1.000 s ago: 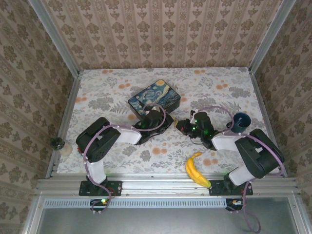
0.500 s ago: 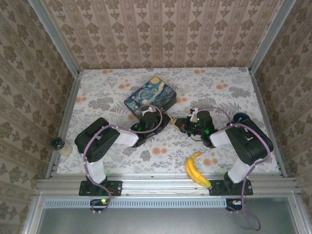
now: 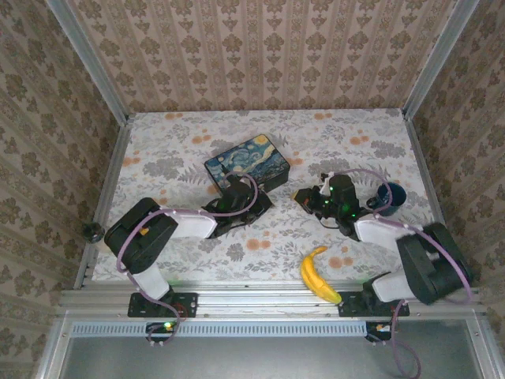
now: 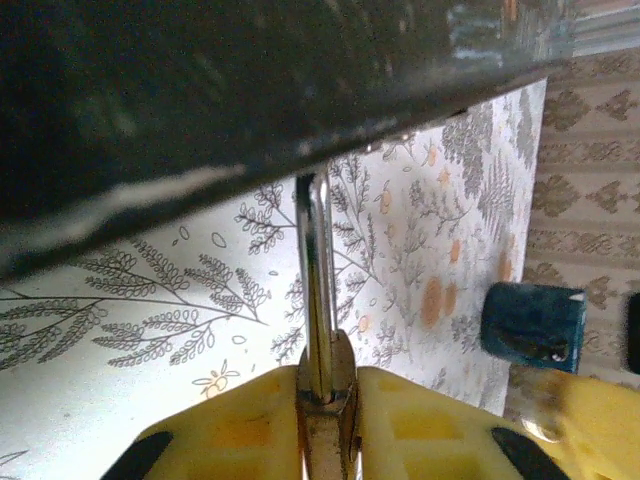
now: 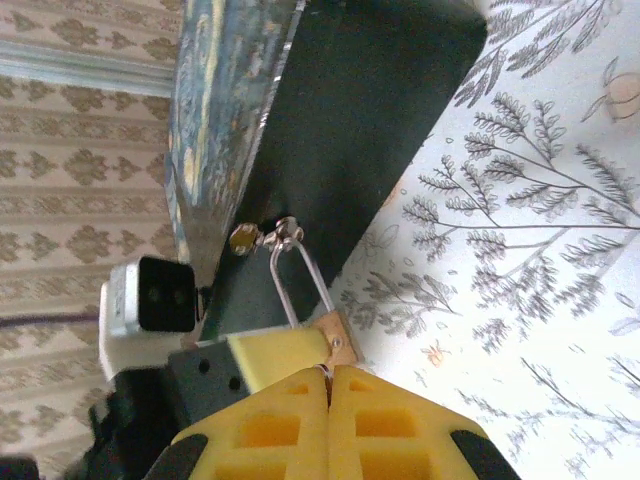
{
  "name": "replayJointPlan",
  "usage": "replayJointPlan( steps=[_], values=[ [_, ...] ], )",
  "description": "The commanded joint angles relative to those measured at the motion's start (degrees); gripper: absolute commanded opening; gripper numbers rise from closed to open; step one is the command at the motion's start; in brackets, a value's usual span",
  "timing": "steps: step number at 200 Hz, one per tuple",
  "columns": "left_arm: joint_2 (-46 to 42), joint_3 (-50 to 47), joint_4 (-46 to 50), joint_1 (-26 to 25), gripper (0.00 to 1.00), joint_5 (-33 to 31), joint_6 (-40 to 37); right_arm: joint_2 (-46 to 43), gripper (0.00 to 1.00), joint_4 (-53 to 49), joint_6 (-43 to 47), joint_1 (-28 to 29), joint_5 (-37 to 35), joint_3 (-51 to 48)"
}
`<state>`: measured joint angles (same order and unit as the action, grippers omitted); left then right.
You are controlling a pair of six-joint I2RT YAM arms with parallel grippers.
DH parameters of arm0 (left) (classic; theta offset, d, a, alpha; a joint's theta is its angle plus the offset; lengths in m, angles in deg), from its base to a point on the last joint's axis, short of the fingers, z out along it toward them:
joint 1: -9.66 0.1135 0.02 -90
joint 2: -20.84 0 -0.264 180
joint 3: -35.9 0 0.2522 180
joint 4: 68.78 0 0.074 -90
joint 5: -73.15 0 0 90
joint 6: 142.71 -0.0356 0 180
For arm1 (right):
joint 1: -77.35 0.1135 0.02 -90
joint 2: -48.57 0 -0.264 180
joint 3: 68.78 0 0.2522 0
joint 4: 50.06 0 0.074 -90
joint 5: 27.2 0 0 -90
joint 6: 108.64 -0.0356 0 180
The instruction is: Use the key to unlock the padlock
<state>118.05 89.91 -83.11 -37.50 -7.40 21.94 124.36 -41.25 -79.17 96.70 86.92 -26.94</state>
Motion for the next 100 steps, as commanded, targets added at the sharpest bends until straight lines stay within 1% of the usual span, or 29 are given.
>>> replayJointPlan(
  steps=[1,17,35,49,65,86,100],
  values=[
    [2.84,-1.7,14.76,-0.53,0.4,5.22,0.1,-6.93,0.0,-18.09,8.07,-0.13,-5.88,1.18],
    [3.58,-0.36,17.29,-1.09,0.52,4.27,-1.95,-9.92,0.0,-20.62,9.1,-0.19,-6.62,0.67],
    [3.64,2.04,22.0,-1.92,0.64,1.25,-4.73,-11.94,0.0,-21.65,9.81,-0.15,-6.77,0.1],
    [3.1,4.51,27.14,-2.89,0.65,-2.69,-6.72,-12.8,0.0,-22.83,10.8,-0.03,-7.38,0.06],
    [2.6,9.03,35.56,-4.38,0.65,-8.96,-9.75,-13.46,0.0,-24.29,11.93,0.15,-8.62,0.14],
    [2.8,15.4,45.59,-7.37,0.64,-21.17,-10.9,-14.22,0.0,-24.81,13.02,0.44,-9.87,-0.05],
    [4.59,20.04,52.02,-8.81,0.64,-27.79,-10.92,-14.44,0.0,-24.44,13.63,0.51,-9.97,-0.13]
  ],
)
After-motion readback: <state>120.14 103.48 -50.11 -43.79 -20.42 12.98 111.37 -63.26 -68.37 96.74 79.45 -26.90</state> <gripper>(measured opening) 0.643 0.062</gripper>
